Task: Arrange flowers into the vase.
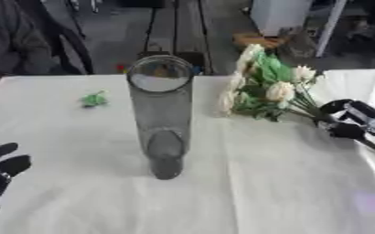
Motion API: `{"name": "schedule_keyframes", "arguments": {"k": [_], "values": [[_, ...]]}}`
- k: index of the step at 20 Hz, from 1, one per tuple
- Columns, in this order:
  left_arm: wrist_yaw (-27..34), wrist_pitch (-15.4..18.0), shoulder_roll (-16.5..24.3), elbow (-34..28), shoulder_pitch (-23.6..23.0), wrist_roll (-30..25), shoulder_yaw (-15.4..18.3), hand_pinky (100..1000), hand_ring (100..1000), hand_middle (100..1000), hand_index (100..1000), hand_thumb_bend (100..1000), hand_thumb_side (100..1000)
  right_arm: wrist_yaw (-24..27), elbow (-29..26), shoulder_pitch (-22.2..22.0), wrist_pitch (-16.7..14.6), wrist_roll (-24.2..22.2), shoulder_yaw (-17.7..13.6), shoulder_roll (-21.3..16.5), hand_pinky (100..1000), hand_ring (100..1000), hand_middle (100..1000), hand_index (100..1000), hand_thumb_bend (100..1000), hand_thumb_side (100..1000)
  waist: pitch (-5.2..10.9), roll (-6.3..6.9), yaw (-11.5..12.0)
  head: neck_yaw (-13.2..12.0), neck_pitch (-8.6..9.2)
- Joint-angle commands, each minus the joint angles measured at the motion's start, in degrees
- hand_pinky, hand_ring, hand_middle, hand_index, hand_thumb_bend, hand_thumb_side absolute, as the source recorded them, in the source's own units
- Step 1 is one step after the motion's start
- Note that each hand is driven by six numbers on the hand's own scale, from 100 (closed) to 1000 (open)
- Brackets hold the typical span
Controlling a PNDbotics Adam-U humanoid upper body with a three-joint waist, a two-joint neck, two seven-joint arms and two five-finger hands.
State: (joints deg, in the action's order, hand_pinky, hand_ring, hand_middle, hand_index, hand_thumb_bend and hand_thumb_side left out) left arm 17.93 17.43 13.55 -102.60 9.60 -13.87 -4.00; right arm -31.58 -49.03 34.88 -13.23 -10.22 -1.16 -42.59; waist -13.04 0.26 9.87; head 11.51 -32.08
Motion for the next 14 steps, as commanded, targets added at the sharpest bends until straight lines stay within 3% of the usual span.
{"name": "schedule_keyframes", "arguments": {"k": [1,14], "values": [[0.30,0.08,0.18,-0.97,0.64,-0.25,-0.04,858,793,815,841,885,621,-1.45,-0.07,0.73,0.16,0.23,0.13,-0.76,759,847,749,827,287,572,0.70,0.01,0.10,0.14,0.66],[0.32,0.08,0.16,-1.01,0.64,-0.34,-0.02,857,792,815,842,883,622,-3.94,-0.16,0.56,0.87,0.91,0.12,-0.70,741,828,719,814,256,525,0.70,-0.06,0.18,0.15,0.80]]}}
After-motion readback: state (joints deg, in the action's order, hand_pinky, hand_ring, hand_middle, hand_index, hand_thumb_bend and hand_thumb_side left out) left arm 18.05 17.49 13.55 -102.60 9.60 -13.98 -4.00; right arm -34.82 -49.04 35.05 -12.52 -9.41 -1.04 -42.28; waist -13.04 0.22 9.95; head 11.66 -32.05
